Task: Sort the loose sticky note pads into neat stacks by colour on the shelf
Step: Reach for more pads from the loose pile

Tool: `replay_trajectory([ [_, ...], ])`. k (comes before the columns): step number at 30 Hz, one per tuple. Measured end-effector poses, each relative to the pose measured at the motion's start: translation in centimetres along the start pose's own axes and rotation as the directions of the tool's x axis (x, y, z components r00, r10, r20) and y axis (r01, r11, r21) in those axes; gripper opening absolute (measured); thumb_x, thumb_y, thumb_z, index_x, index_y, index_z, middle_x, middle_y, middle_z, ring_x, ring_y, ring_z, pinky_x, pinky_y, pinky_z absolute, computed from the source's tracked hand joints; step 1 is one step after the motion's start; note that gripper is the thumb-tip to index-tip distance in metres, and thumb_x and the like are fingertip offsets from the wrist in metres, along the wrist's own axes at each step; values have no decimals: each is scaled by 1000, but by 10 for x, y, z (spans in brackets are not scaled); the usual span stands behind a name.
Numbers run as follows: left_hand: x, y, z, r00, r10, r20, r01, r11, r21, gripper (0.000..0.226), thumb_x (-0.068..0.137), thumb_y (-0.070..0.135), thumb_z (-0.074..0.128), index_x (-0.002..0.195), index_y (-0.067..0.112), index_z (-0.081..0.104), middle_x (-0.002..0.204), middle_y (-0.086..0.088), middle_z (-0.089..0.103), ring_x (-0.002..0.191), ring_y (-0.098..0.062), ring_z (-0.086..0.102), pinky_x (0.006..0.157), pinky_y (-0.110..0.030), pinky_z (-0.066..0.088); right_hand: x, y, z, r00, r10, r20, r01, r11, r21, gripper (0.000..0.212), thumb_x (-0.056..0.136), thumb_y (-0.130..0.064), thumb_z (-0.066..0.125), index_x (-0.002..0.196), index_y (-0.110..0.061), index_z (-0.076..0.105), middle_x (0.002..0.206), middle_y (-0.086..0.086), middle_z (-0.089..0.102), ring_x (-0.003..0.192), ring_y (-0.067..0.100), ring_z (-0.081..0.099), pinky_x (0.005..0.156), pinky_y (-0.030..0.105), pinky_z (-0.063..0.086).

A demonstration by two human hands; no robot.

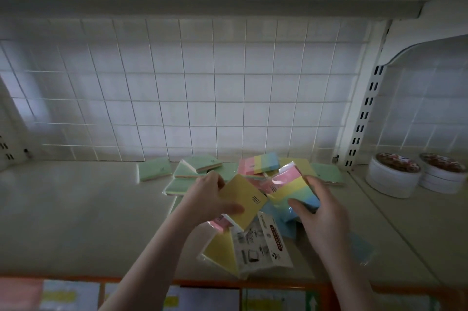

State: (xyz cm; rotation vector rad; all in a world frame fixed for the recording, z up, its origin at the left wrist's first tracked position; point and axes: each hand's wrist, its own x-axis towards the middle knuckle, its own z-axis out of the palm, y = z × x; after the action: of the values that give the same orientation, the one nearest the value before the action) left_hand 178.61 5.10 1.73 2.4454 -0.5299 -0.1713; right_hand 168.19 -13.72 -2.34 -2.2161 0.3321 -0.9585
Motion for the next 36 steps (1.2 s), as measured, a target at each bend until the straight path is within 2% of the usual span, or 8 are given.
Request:
replay_trajectory([
  [3,-7,-4,1,999,-23,-46,18,993,-115,51,67,33,82,102,17,49,106,1,54,90,-19,58,80,-38,55,-1,-1,0,1000,0,-9,0,1000,11,41,77,-12,75,115,-13,60,89,-9,56,79,11,54,64,23,41],
  [10,-28,-4,7,968,-132,-216,69,958,-278,44,65,23,83,95,29,51,115,-6,51,84,-23,61,72,-41,58,-6,-6,0,998,-58,-24,59,998,21,21,77,-9,74,94,-9,62,72,-9,53,64,-2,49,50,17,32],
  [15,-39,0,14,951,-189,-244,46,868,-494,37,75,7,75,100,20,52,97,-2,56,55,-5,63,47,-23,51,-10,-8,2,996,-85,-43,85,996,-2,18,76,-8,75,90,-9,62,68,-8,52,58,4,49,47,18,31],
  [20,-45,4,18,930,-257,-264,13,740,-673,37,76,-6,70,90,22,50,92,-19,64,70,-41,67,60,-55,56,-10,-7,0,996,-77,-41,78,997,13,17,76,-7,75,89,-9,63,67,-5,54,57,5,50,45,18,30],
  [24,-48,4,12,889,-274,-367,-51,737,-674,44,72,-4,74,90,29,51,90,-10,63,76,-28,66,69,-47,58,-8,-9,-3,996,-76,-52,80,993,83,15,76,-7,74,85,-10,62,67,-1,57,58,15,54,45,21,37],
  [27,-49,3,0,851,-311,-424,-85,715,-694,48,69,-3,77,103,19,52,90,-3,62,77,-19,62,72,-39,57,-7,-13,-7,996,-72,-60,80,988,133,13,77,-8,74,83,-11,62,67,1,59,59,15,56,47,20,40],
  [30,-51,-3,-16,839,-302,-453,-120,708,-696,32,71,-2,75,94,15,61,86,-3,66,79,-21,63,75,-38,54,-3,-20,-9,999,-30,-40,38,978,206,12,78,-12,74,84,-12,63,68,-3,60,62,10,58,47,21,42],
  [36,-65,-31,-43,825,-250,-507,-231,670,-705,19,79,-2,69,79,17,69,69,2,67,63,-9,62,57,-22,50,5,-53,6,999,28,35,-39,930,365,11,78,-12,73,81,-14,63,70,-5,63,64,7,60,45,14,41],
])
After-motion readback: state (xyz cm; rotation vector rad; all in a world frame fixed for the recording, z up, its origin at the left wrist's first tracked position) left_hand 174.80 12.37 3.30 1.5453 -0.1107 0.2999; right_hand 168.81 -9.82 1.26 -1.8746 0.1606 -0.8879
